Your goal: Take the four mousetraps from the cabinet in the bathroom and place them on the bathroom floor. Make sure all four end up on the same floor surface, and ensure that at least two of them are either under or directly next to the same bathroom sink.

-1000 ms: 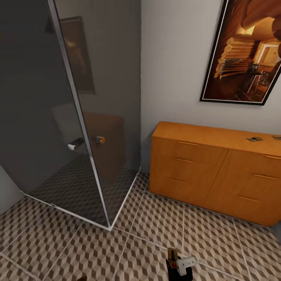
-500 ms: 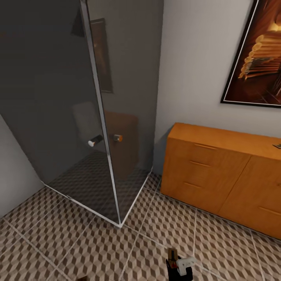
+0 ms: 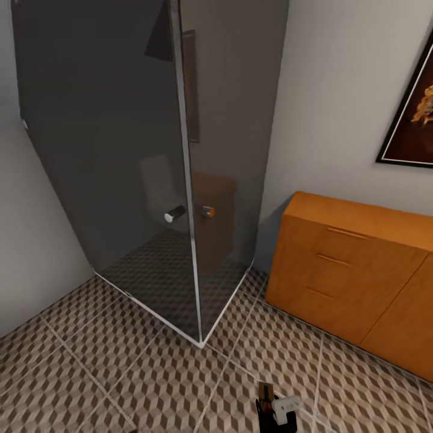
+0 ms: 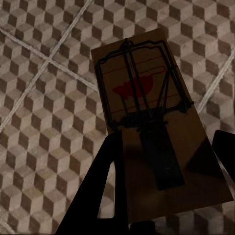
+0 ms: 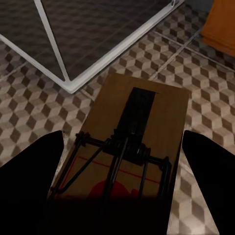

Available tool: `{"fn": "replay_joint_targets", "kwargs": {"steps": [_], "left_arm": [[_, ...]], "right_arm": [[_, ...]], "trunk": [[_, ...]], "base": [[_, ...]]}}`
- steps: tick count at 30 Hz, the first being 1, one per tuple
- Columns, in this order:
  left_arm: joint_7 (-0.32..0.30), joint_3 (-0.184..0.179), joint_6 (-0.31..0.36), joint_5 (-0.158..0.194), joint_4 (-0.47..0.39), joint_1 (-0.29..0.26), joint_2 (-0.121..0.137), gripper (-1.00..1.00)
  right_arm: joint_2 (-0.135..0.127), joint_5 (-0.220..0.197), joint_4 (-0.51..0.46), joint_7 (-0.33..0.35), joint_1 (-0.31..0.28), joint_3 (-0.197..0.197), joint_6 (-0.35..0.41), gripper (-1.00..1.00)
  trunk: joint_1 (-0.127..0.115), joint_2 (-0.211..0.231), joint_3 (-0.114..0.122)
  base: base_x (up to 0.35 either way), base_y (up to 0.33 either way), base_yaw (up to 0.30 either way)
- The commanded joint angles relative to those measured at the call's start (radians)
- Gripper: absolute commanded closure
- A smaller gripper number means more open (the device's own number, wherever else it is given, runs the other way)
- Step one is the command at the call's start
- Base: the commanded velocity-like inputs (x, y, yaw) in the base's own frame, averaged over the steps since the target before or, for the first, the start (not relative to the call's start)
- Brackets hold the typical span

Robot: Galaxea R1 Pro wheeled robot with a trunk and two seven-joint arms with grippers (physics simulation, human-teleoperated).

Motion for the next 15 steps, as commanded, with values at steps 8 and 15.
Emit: {"fn": "replay_joint_targets", "kwargs": {"steps": [8,15], "left_arm": [[0.004,-0.009,-0.003,0.008,0.003,-0.001,-0.002,1.0],[0.004,-0.009,-0.003,0.008,0.003,-0.001,-0.002,1.0]], "right_arm": [[0.0,0.0,0.001,-0.002,-0.001,0.003,-0.003,1.0],[0.0,0.0,0.001,-0.002,-0.001,0.003,-0.003,1.0]], "trunk": [[0.0,0.0,-0.001],[0.0,0.0,-0.001]], "base": [[0.0,0.0,0.243],[0.0,0.0,0.259]]}}
